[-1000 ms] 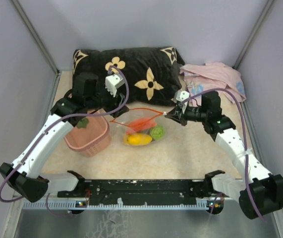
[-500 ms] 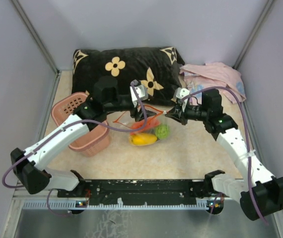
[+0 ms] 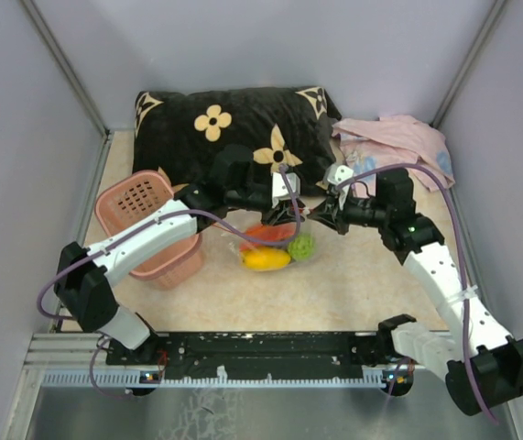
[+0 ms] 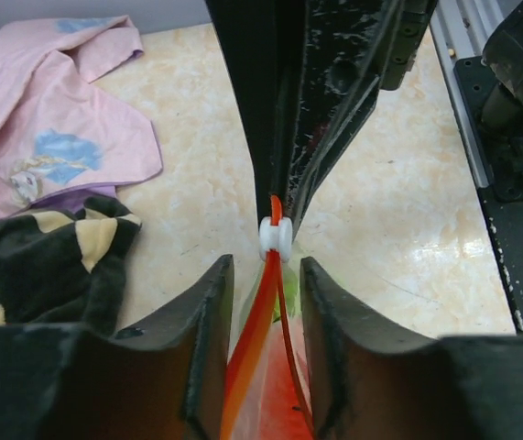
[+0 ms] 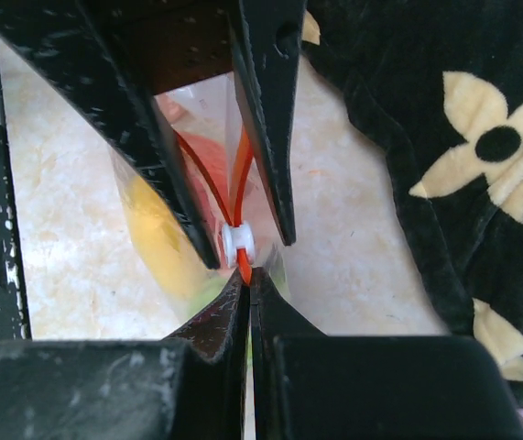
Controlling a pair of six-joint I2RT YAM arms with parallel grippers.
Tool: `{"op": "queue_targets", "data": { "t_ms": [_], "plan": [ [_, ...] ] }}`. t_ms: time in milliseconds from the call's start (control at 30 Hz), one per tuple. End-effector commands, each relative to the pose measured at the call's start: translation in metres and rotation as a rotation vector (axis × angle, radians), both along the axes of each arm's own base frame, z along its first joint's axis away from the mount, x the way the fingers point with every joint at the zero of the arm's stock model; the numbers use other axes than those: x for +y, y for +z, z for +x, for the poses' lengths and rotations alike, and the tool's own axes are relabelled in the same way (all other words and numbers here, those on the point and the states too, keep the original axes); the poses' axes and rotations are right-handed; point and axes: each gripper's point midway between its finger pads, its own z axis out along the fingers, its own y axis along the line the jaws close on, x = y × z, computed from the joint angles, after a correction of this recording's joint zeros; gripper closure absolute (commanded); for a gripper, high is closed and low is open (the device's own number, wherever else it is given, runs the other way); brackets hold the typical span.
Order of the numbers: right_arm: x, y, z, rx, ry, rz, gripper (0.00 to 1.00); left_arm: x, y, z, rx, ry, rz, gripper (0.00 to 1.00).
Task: Place the food in the zip-top bag and seal the zipper
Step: Zip the zipper food storage bag at the center of the board.
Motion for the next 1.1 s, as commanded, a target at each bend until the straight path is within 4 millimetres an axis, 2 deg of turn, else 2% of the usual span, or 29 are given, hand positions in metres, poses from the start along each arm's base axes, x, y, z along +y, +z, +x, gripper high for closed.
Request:
{"op": "queue_targets", "data": {
  "t_ms": [0, 200, 333, 433, 533, 767, 1067],
  "plan": [
    [0.004, 0.029, -0.006, -0.081, 0.024, 0.042, 1.0, -0.009, 0.005, -0.005, -0.007, -0.062, -0.003, 0.65],
    [0.003, 0.028, -0.008, -0.118, 0.028, 0.043, 1.0, -0.006, 0.004, -0.009, 0.012, -0.056, 0.008, 0.99],
    [0.004, 0.025, -0.016, -0.156, 0.065, 0.052, 0.72, -0.002, 0.006, -0.016, 0.024, -0.075, -0.004, 1.0],
    [0.006, 0.025, -0.02, -0.165, 0.096, 0.055, 0.68, -0.001, 0.008, -0.019, 0.03, -0.077, -0.009, 1.0],
    [0.007, 0.027, -0.02, -0.17, 0.102, 0.054, 0.69, 0.0, 0.008, -0.019, 0.037, -0.071, -0.005, 1.0],
    [0.006, 0.031, -0.017, -0.186, 0.099, 0.041, 0.84, 0.002, 0.007, -0.025, 0.054, -0.089, 0.002, 1.0],
    [0.007, 0.036, -0.014, -0.196, 0.112, 0.032, 0.89, 0.004, 0.002, -0.03, 0.061, -0.111, 0.018, 1.0]
  ]
}}
